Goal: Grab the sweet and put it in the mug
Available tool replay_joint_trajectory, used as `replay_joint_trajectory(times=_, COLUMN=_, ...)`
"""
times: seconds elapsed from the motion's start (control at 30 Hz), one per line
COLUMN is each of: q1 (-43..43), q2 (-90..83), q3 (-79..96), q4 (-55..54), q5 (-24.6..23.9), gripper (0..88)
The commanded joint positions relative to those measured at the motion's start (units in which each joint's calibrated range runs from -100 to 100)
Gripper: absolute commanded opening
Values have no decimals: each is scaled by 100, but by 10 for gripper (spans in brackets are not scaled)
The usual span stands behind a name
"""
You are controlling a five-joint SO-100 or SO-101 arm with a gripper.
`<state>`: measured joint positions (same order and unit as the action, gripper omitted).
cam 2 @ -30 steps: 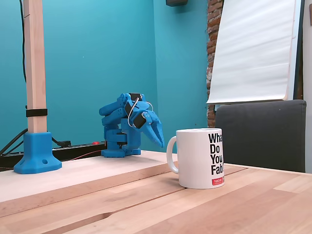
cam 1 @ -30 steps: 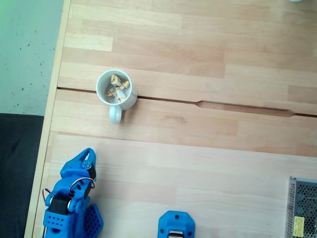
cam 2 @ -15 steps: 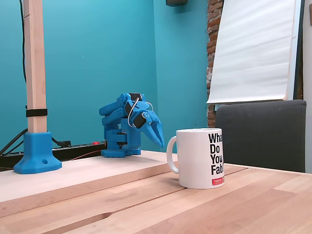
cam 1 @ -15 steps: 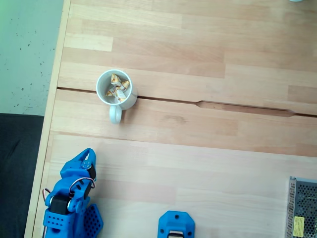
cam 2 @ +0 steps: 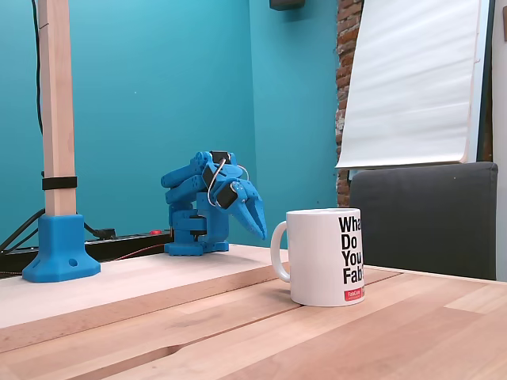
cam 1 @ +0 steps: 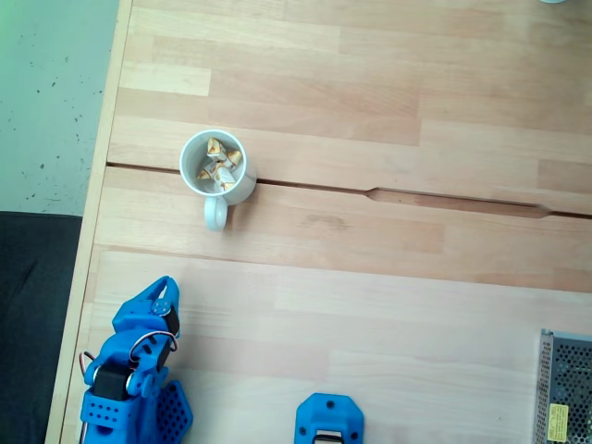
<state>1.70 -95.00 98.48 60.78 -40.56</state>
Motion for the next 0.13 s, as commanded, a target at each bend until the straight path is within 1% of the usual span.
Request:
replay_joint_trajectory(times=0.0, q1=-25, q2=-35, q3=63, q4=3, q5=10, gripper=0)
replay_joint_trajectory(times=0.1, q1=-25, q2=-35, q3=63, q4=3, q5=10, gripper=0)
